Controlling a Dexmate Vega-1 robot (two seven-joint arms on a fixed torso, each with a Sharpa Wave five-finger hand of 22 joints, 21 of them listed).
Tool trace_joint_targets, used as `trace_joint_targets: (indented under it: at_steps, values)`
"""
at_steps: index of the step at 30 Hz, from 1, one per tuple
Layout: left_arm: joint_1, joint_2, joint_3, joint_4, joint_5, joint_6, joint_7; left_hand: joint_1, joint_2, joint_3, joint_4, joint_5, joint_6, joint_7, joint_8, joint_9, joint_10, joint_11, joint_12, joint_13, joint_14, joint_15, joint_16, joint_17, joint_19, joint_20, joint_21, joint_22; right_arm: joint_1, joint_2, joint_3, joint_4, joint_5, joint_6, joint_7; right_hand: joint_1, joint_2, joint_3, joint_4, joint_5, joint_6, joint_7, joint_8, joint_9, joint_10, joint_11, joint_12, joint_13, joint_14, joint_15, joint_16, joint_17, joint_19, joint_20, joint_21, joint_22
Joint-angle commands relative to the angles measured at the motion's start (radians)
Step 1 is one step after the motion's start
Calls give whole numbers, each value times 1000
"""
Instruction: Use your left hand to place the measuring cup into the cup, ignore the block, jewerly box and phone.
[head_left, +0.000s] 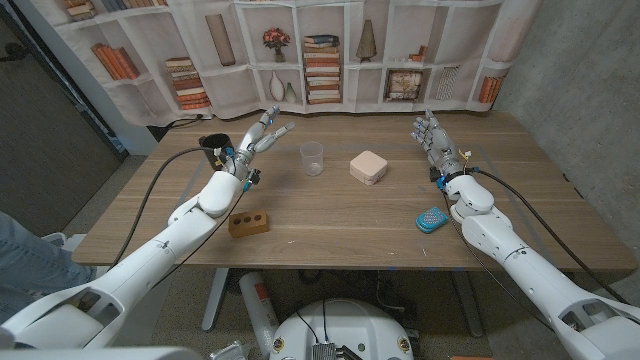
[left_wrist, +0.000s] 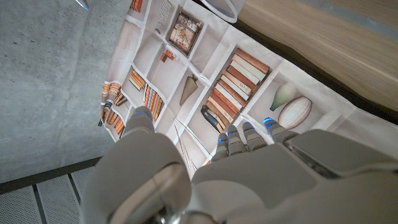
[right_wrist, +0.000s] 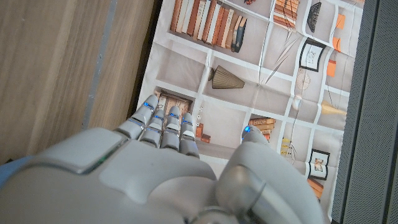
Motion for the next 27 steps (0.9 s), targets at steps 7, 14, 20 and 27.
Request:
trace_joint_targets:
  at_steps: [7,14,20,27]
  values:
    - [-37,-3,38,-1,100,36,46,27,4,4,-16,9,15,-2,9,1,18,-6,7,2,15,-4,7,4,4,-13,0,3,-2,7,10,5,19,8,3,4,8,1,-8,-5,12,0,-3,5,9,0,2,3,10,-4,-3,6,9,-20,-6,3]
    - [-44,3,56,-19,141,90,57,36,5,4,-20,11,11,-2,6,1,11,-4,2,2,12,1,4,4,6,-6,0,3,-4,9,13,9,21,11,1,4,8,1,-9,-5,13,-2,-3,5,10,1,2,3,11,-4,-3,6,10,-18,-8,3]
    - [-50,5,74,-28,182,127,79,41,4,3,-22,13,5,-3,2,2,7,-6,-1,3,7,7,1,4,3,1,-2,3,3,14,9,20,14,15,1,4,8,0,-9,-5,13,-3,-3,5,10,0,1,3,11,-4,-3,6,11,-17,-11,4]
    - [-56,7,90,-35,199,157,79,44,1,0,-24,14,-2,-1,-2,2,2,-4,-4,3,4,11,-1,5,0,6,-4,3,9,21,6,32,13,21,3,4,8,0,-10,-5,14,-3,-3,5,11,1,1,3,11,-3,-4,6,12,-16,-13,4]
